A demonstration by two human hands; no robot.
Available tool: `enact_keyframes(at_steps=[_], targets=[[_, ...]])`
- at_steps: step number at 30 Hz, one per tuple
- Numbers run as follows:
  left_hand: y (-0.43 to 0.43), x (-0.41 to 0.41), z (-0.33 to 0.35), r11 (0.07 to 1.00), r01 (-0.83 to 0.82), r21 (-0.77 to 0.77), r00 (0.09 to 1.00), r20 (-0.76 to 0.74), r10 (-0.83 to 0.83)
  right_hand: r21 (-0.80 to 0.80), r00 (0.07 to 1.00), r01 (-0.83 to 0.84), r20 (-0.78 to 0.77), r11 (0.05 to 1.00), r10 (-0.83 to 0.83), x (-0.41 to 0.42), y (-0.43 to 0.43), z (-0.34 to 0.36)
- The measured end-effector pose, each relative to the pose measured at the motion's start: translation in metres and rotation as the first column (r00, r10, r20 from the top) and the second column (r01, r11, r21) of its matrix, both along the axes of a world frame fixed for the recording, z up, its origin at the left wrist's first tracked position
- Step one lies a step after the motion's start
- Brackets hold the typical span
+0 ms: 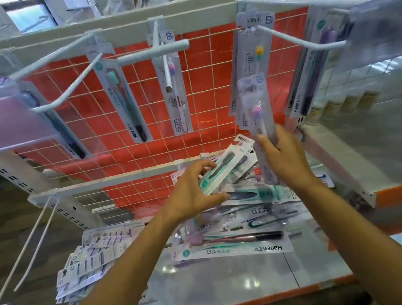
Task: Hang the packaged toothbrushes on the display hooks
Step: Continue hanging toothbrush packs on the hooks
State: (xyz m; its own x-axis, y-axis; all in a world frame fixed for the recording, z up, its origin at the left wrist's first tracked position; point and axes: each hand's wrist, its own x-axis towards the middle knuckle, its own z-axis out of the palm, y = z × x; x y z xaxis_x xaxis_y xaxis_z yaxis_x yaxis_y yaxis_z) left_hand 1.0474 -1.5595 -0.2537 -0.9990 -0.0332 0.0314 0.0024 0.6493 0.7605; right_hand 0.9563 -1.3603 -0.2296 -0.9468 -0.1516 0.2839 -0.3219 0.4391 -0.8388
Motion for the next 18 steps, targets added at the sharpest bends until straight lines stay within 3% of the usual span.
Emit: enact_keyframes(at_steps=[4,7,11,18], targets=[[0.004,0.003,0.007,0.923,-0.057,0.38,0.998,0.032,0.049,-0.41,0.939,-0.119,0.249,0.904,0.236,0.004,-0.01,0.009],[0.012,0.004,0.016,0.755,-0.113,0.646,0.993,0.087,0.075,-0.513,0.888,-0.164,0.296,0.843,0.353,0.009,-0.016,0.011],[0.018,0.003,0.019,0.722,-0.154,0.674,0.988,0.101,0.117,-0.588,0.846,-0.157,0.334,0.794,0.415,0.016,-0.026,0.01],[0.014,0.002,0.015,0.65,-0.235,0.723,0.971,0.149,0.185,-0.597,0.842,-0.142,0.347,0.79,0.414,0.024,-0.04,0.008]])
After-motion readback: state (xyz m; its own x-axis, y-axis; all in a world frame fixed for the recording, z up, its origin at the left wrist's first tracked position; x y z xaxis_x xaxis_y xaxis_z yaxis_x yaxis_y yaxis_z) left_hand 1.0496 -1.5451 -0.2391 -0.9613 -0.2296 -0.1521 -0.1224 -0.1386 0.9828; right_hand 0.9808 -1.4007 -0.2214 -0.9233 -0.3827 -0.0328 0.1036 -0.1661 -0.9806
